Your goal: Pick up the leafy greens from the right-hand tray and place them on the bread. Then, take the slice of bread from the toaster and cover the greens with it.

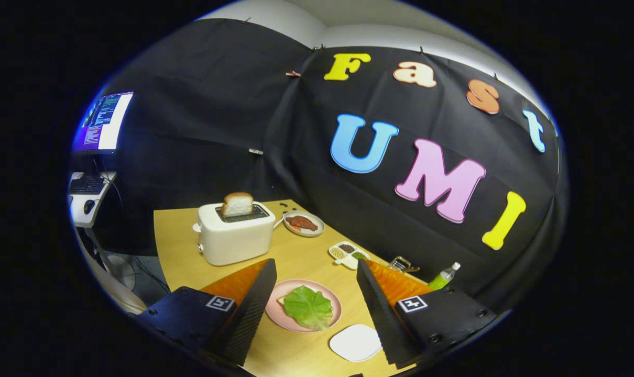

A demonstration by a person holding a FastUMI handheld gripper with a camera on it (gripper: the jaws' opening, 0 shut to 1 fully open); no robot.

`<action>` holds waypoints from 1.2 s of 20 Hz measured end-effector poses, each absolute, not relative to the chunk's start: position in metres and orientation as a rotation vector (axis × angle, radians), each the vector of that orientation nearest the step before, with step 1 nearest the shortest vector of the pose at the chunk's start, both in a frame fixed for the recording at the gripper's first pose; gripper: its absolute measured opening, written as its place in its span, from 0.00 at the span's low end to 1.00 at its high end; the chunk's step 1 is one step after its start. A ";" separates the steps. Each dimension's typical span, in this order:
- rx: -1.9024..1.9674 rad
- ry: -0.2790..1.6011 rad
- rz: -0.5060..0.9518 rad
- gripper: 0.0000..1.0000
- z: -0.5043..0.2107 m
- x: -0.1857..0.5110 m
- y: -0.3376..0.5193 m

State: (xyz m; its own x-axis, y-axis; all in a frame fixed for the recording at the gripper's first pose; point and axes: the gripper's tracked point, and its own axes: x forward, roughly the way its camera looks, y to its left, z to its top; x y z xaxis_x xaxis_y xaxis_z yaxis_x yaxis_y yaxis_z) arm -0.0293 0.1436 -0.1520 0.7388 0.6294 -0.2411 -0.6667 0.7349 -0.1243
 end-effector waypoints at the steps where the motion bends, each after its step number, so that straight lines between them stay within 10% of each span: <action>1: -0.190 0.173 0.725 0.96 -0.138 -0.039 0.153; 11: 0.014 0.139 0.895 0.98 -0.053 -0.054 0.309; 24: 0.102 0.589 0.792 0.97 -0.170 0.043 0.452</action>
